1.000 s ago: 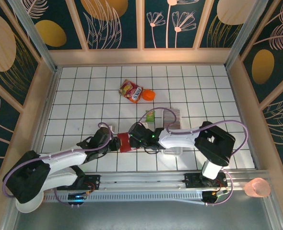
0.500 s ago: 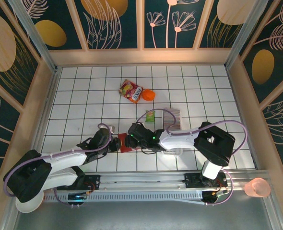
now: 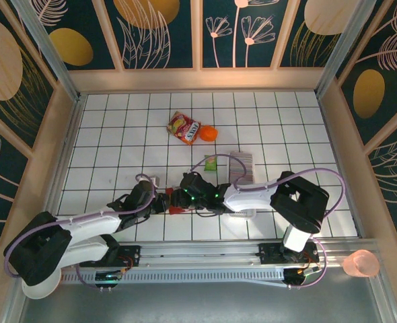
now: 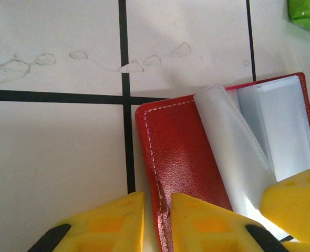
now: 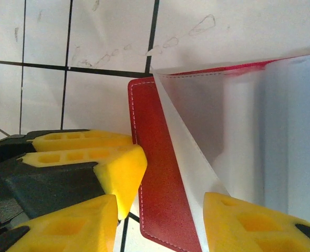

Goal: Put the credit cards into the card holder

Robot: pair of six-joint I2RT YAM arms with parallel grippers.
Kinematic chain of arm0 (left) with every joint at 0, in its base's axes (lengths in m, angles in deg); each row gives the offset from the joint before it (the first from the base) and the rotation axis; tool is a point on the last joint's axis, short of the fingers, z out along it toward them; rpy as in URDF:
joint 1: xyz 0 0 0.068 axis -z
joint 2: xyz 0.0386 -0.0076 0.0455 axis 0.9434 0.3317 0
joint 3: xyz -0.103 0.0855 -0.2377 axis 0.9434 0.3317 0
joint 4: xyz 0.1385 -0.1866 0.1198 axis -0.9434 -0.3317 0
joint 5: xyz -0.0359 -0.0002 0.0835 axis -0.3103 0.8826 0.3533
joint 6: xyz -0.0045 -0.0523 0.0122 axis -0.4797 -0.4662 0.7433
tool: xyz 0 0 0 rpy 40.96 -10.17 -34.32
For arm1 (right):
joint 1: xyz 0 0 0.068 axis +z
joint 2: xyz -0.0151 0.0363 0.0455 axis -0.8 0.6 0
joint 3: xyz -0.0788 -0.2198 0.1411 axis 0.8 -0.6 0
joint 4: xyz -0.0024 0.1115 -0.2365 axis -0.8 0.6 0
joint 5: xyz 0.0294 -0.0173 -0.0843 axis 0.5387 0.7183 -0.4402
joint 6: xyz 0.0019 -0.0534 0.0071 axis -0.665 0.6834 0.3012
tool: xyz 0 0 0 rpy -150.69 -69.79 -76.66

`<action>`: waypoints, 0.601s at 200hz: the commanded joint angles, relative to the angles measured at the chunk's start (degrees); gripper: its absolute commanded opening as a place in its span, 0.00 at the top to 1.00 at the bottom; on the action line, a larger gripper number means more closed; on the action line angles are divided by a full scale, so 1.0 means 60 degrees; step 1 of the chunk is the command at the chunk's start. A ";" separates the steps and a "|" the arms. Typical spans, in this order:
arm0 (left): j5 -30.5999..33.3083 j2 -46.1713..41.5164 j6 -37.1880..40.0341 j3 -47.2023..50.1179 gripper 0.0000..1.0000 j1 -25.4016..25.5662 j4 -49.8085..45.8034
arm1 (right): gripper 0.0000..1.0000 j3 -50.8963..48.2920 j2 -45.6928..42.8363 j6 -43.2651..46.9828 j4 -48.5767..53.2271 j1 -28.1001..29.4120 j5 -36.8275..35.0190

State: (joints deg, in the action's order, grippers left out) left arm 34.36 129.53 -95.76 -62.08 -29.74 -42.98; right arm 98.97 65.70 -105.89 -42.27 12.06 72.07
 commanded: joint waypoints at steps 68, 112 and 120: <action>0.2142 -0.2191 -0.1129 -0.0193 0.88 0.0009 -0.2379 | 0.54 -0.0081 0.0172 -0.0200 -0.0588 0.0137 0.0161; 0.3454 -0.3457 -0.2055 -0.0579 1.00 -0.0002 -0.3808 | 0.54 0.0113 0.0301 -0.0109 -0.0667 0.0164 0.0212; 0.3678 -0.3602 -0.2218 -0.0651 1.00 0.0006 -0.4020 | 0.54 0.0139 0.0350 -0.0086 -0.0691 0.0166 0.0239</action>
State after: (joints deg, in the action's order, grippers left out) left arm 49.66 110.84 -104.77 -63.83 -29.74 -59.81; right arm 98.97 66.13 -106.66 -44.60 12.41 73.16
